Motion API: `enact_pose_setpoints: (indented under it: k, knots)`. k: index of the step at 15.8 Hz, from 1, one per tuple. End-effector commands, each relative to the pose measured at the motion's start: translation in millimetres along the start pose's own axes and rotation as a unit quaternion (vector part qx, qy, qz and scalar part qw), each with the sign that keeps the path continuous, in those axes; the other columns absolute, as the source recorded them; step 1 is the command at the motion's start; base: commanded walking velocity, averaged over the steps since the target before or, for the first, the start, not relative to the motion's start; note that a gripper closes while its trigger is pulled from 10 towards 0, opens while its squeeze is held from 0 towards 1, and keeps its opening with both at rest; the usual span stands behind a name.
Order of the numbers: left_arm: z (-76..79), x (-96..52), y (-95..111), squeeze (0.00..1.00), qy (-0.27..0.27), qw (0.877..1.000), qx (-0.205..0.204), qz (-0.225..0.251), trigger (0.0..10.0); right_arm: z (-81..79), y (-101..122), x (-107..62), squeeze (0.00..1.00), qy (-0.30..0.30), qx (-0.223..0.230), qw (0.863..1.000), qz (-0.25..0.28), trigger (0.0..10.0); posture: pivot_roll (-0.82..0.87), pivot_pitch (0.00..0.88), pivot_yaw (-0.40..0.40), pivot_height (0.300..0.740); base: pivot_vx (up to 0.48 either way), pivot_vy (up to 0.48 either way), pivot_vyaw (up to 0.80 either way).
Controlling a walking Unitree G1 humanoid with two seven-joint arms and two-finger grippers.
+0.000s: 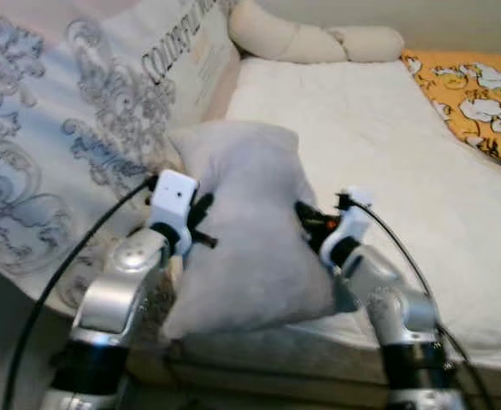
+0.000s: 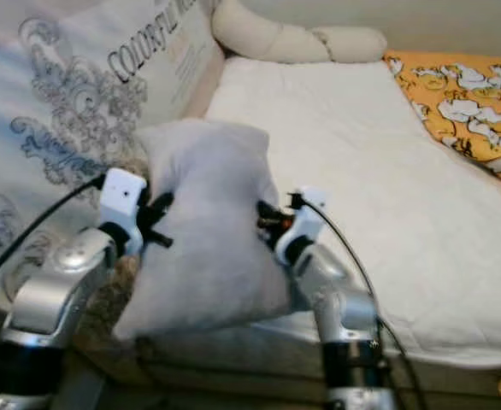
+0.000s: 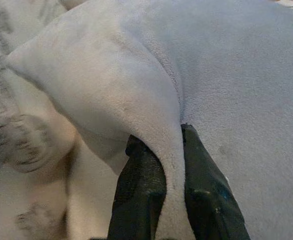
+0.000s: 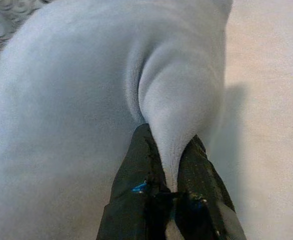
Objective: Clean up the room
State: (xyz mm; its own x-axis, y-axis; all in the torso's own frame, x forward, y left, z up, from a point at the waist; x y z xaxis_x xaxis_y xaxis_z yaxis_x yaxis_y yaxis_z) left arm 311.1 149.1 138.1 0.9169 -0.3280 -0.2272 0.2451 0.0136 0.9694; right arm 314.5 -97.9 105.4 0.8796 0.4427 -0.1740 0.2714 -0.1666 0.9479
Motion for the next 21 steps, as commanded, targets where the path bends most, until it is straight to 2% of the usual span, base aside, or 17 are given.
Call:
enact_pose_setpoints:
  k: [1,19,21]
  knots:
    - [0.8,0.5,11.1,0.0,0.0,1.0,0.008,0.021,10.0,0.0,9.8,0.2,0.0,0.001,-0.012,1.0,0.017,10.0,-0.05,0.0,0.017,0.74,0.311,0.0,0.0]
    - [0.2,1.2,10.6,0.0,-0.003,1.0,0.016,0.017,10.0,-0.7,9.5,2.1,0.0,0.004,-0.011,1.0,0.015,10.0,-0.05,0.0,0.019,0.74,0.306,0.0,0.0]
    - [2.8,0.4,10.2,0.0,-0.014,0.999,0.022,0.018,10.0,-0.5,9.6,1.8,0.0,0.001,-0.013,1.0,0.015,10.0,-0.06,0.0,0.022,0.74,0.0,0.0,0.0]
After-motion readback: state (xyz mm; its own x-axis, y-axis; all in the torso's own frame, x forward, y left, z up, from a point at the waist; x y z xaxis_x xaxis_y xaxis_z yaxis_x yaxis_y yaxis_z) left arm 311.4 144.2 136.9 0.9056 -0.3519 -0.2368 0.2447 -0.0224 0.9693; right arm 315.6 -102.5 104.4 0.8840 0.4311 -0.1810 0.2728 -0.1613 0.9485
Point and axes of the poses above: a point about 5 cm out from each wrist's last joint towards the gripper, its own x axis pointing out of the wrist towards the gripper, its own y axis along the axis of the wrist's last joint, z = x × y, the point moved 1 cm from there along x, pointing out of the wrist towards the gripper, and after that the axes turned 13 degrees about -x, right-handed, at the moved point
